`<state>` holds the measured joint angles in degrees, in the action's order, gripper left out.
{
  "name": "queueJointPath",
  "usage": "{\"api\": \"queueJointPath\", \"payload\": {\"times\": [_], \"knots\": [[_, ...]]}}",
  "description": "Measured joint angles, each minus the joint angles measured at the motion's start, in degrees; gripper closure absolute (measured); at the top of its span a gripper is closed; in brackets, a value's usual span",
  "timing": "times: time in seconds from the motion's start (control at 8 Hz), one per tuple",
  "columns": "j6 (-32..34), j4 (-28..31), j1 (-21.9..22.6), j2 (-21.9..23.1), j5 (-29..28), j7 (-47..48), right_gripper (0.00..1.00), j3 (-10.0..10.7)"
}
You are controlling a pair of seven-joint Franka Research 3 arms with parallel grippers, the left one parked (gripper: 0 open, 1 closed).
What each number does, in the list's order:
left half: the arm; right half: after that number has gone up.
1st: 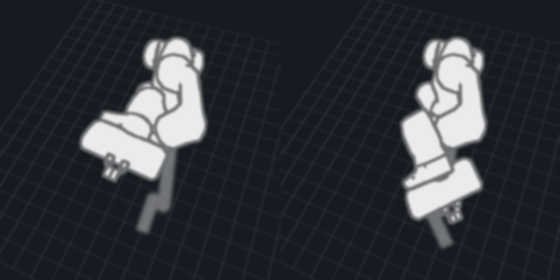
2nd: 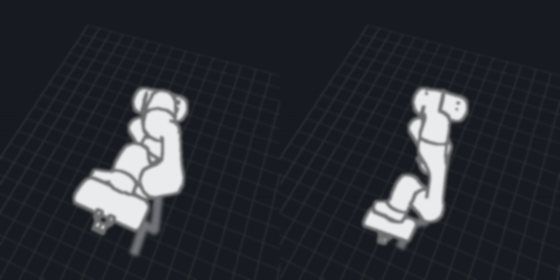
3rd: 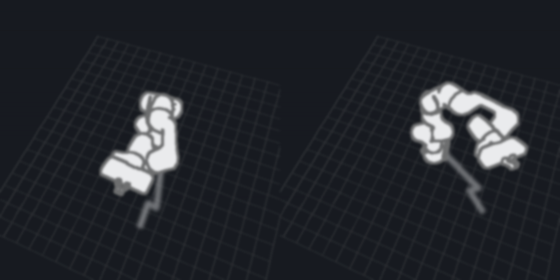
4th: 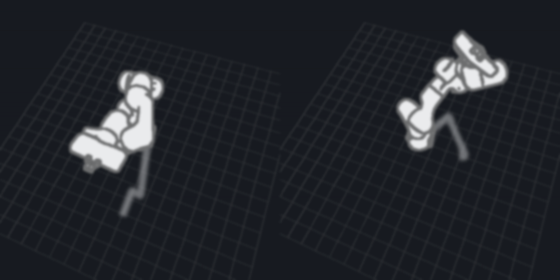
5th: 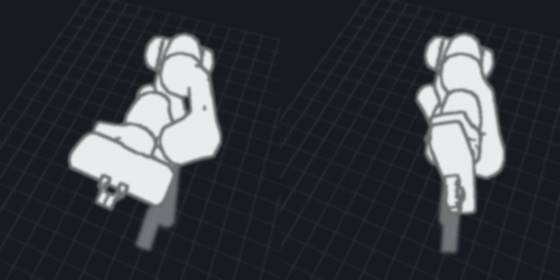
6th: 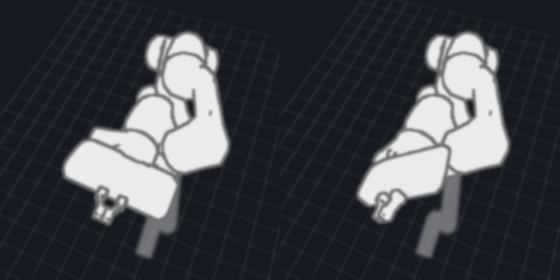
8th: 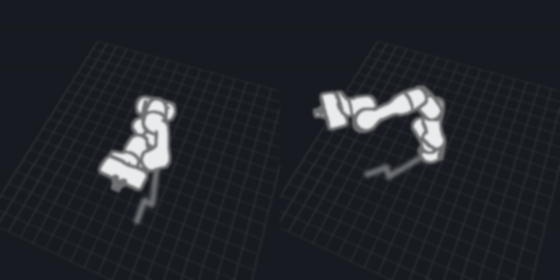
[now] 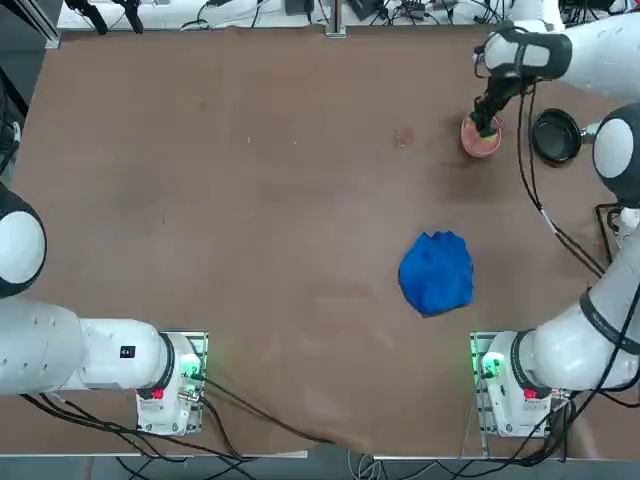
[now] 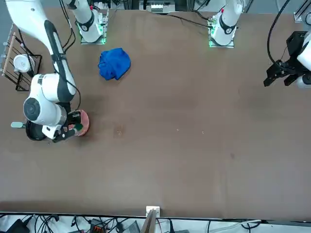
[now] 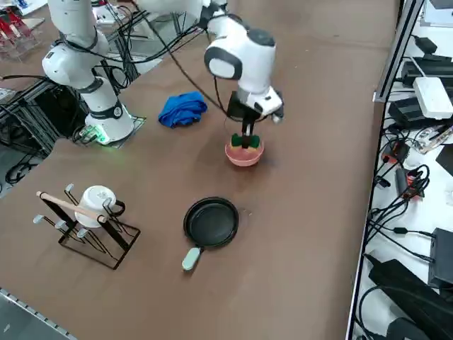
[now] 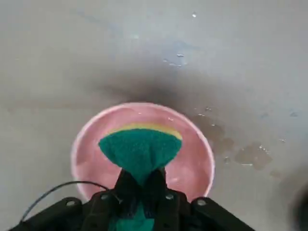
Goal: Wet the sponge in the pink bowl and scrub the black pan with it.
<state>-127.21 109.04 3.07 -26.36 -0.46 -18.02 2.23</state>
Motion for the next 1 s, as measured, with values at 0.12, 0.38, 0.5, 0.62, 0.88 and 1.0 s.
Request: {"api": "queueJointPath", "payload": {"times": [0.12,0.38,0.5,0.62,0.88,1.0], "knots": [[-3.05,1.97,-0.32,-0.29,0.00,-0.21,0.92,-0.02],[-6.82,3.84,-0.33,-1.10,0.00,-0.21,0.92,-0.24],[-9.03,4.67,-0.34,-1.66,0.00,-0.21,0.92,-0.24],[-11.54,5.72,-0.36,-2.08,0.00,-0.21,0.92,-0.25],[-12.53,6.20,-0.46,-1.61,0.00,-0.21,0.92,-0.25],[-11.05,5.81,-0.71,-0.39,0.00,-0.21,0.92,-0.23]]}}
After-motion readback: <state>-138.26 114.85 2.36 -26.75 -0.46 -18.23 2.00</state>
